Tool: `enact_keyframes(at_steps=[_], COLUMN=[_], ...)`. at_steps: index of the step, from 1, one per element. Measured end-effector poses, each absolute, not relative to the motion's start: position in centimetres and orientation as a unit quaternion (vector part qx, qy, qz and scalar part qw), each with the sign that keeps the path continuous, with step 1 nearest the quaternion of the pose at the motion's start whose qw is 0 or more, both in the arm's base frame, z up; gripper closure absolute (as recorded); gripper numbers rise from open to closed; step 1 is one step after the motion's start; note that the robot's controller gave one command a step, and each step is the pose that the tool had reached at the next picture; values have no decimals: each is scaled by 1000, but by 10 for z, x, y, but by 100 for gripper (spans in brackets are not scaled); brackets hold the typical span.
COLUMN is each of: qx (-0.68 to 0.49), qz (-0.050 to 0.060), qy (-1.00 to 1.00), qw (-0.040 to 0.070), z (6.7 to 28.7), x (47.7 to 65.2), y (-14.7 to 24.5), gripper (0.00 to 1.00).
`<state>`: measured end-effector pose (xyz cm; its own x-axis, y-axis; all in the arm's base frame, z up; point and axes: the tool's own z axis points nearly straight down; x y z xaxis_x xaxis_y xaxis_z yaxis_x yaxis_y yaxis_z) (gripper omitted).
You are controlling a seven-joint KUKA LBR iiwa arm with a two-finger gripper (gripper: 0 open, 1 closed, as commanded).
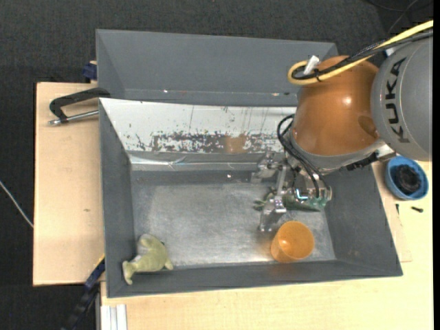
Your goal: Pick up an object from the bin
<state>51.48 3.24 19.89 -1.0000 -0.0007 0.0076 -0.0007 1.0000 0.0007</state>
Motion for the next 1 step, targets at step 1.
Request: enact_keyframes(at_steps=[1], qx=[77], qz=[0], qy=[-997], qw=[-3], z=[70], x=[534], y=[-35], gripper=[0])
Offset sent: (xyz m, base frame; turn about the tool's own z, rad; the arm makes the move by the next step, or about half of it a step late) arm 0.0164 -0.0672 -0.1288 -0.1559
